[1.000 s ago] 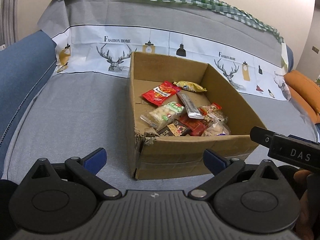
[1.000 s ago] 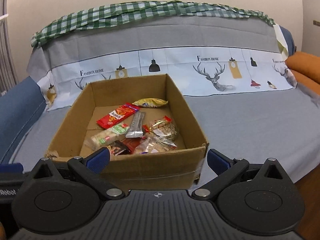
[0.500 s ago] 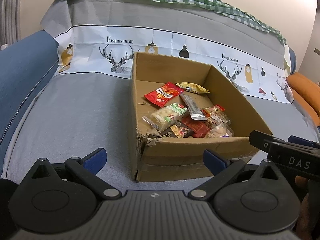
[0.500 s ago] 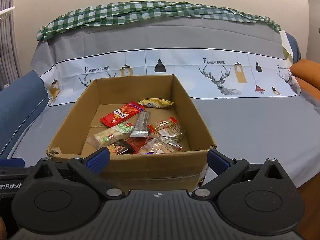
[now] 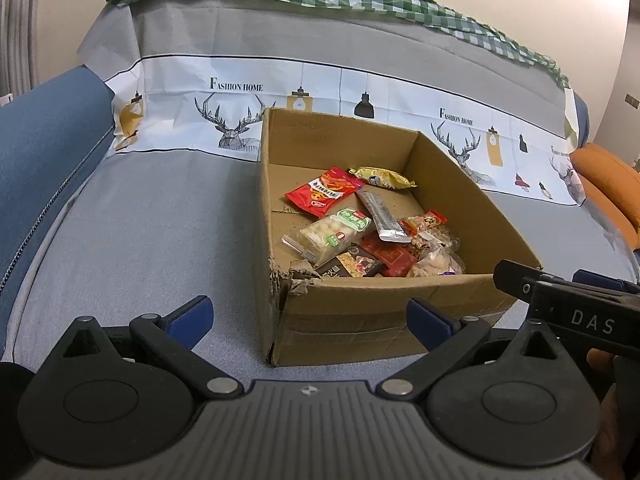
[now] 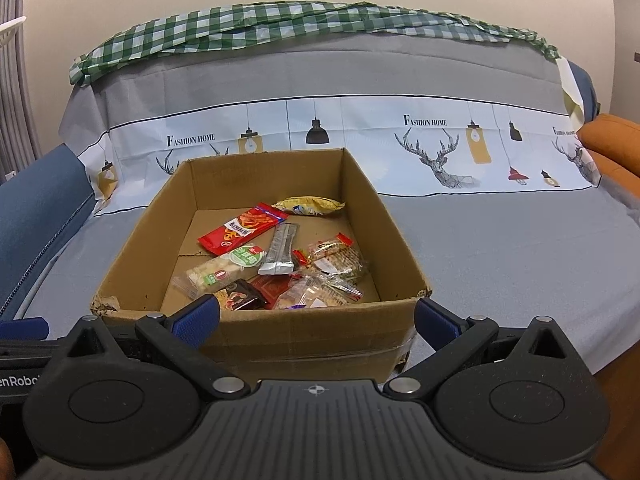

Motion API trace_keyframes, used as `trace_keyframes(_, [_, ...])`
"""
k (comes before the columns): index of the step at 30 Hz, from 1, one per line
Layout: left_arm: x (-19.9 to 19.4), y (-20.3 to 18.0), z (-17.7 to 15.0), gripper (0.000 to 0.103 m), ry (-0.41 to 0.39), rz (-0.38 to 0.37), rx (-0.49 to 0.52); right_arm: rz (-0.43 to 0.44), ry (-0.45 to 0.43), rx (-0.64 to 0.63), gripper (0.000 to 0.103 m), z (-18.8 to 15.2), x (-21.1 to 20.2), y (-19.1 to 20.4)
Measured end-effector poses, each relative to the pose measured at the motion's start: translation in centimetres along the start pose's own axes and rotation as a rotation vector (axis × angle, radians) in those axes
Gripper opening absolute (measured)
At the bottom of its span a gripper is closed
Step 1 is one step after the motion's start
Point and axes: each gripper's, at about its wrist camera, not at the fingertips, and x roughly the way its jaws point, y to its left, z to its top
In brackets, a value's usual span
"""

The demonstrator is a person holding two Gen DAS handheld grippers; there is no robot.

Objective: Organize snacks

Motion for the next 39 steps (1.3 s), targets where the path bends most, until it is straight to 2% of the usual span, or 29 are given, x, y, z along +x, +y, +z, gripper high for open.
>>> trace_keyframes(31, [-0.5, -0.5, 0.0, 0.103, -0.025, -0.010, 0.022, -0.006, 0.001, 0.000, 0.102, -0.1, 0.0, 0.0])
trace_keyframes(35, [-0.5, -0.9, 0.1, 0.103, -0.041, -0.027, 0.027, -0.018, 0.012, 0.005, 0.102, -0.1, 0.0, -0.3])
trace_keyframes(39, [-0.4, -1.5, 0.1, 0.103, -0.069, -0.073, 0.054, -0.065, 0.024, -0.020, 0.102, 0.6, -0.4, -0.1])
